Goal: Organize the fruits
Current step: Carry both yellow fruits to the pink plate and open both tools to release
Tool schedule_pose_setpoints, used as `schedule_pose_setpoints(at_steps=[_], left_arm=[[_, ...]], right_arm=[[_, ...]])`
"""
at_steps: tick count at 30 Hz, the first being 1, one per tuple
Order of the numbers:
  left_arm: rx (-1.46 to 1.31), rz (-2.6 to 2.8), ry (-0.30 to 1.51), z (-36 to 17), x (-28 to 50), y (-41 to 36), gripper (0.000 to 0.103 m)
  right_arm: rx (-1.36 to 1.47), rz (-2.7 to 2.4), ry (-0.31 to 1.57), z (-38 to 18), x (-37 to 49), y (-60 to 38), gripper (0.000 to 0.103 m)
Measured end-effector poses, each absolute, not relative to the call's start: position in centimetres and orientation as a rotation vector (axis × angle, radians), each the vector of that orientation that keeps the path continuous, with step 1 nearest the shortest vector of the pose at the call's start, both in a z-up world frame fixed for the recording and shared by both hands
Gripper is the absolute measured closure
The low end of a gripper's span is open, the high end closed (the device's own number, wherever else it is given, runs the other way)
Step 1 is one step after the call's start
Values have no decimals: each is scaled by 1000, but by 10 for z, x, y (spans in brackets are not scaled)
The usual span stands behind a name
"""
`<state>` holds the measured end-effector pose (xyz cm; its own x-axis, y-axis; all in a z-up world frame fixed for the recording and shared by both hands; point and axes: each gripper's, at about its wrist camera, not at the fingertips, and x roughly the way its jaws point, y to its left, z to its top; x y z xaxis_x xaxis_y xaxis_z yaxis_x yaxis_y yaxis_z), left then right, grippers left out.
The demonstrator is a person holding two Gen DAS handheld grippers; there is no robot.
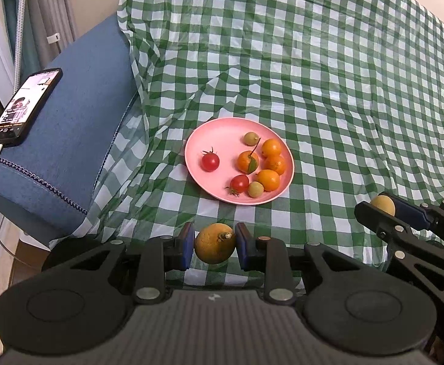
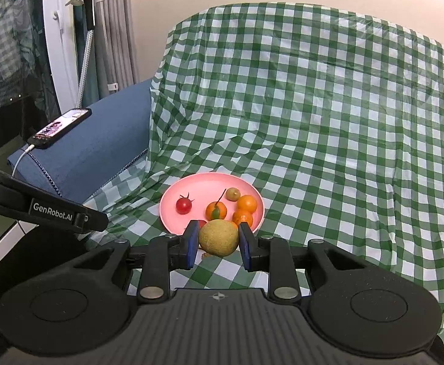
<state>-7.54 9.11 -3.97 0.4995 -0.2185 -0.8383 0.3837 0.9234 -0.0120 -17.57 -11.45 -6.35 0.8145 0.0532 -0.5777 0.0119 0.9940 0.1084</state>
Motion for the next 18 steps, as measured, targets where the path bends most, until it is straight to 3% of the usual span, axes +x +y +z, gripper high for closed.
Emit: schedule_pose_setpoints(at_steps=[18], left_arm=[[196, -339, 1056, -72, 7, 64, 71]], right_arm=[[154, 24, 689, -94, -94, -123, 74]])
